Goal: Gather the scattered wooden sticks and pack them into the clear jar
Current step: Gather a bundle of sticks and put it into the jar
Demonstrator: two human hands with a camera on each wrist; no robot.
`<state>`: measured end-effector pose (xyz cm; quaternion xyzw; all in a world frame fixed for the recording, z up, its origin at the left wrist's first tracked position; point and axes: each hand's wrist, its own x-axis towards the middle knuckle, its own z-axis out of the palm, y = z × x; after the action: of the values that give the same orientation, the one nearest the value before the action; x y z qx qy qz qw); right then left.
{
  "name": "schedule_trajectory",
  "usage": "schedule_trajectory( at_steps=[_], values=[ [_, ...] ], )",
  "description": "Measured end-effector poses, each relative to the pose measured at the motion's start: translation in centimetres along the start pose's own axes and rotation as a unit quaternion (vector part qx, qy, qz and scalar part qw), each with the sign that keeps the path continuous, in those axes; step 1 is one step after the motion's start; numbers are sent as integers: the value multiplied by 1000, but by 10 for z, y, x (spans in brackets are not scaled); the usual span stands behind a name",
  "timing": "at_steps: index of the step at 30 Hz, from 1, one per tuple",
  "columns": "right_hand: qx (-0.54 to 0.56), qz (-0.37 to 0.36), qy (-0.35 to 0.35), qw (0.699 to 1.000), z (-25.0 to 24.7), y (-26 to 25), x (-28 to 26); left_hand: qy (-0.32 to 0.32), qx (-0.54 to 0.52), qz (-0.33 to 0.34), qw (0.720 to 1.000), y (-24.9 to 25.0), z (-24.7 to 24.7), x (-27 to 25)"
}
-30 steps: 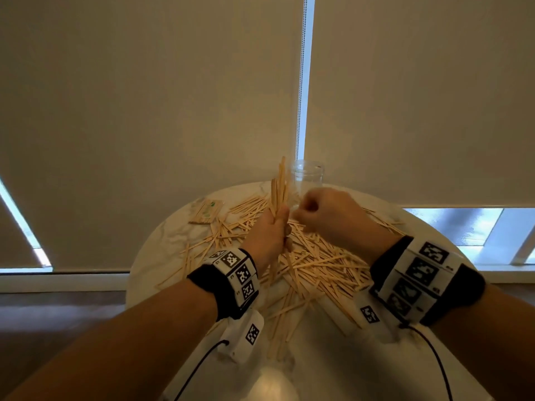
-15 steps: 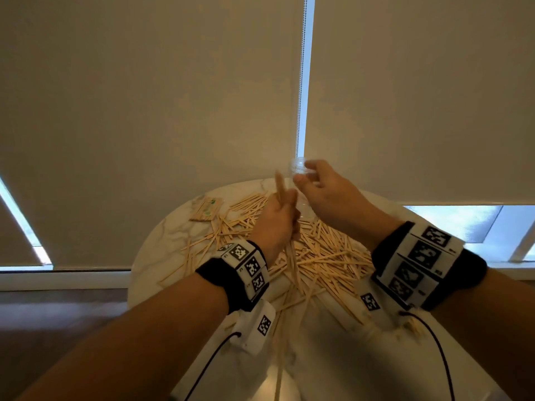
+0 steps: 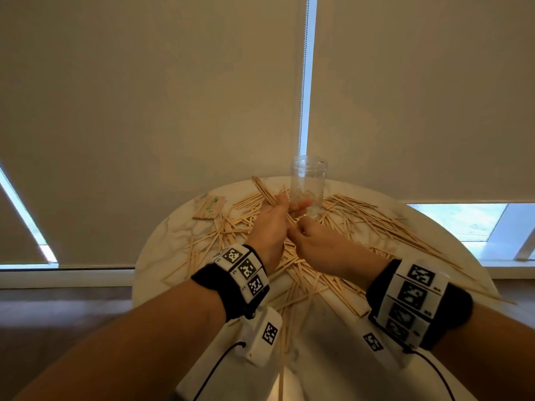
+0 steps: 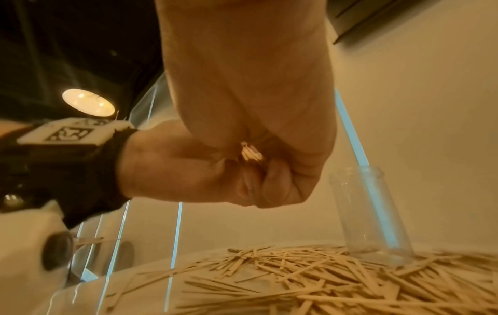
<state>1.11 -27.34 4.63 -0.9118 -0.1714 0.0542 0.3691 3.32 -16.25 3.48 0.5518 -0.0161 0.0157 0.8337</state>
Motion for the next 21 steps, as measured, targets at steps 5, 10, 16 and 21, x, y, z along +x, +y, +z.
schedule_trajectory(
  at_steps=[5, 10, 16, 21],
  values=[
    [-98, -47, -5, 994, -7, 15, 4, -50, 22, -52, 997, 10, -1, -2],
    [-174, -8, -21, 985, -16, 22, -7, 86, 10, -19, 996, 42, -20, 22],
    [-222, -54, -13, 973, -17, 23, -5, -23, 192, -59, 979, 36, -8, 17],
    [-235, -5, 22, 972, -18, 28, -4, -22, 329, -30, 944, 34, -17, 22]
  ],
)
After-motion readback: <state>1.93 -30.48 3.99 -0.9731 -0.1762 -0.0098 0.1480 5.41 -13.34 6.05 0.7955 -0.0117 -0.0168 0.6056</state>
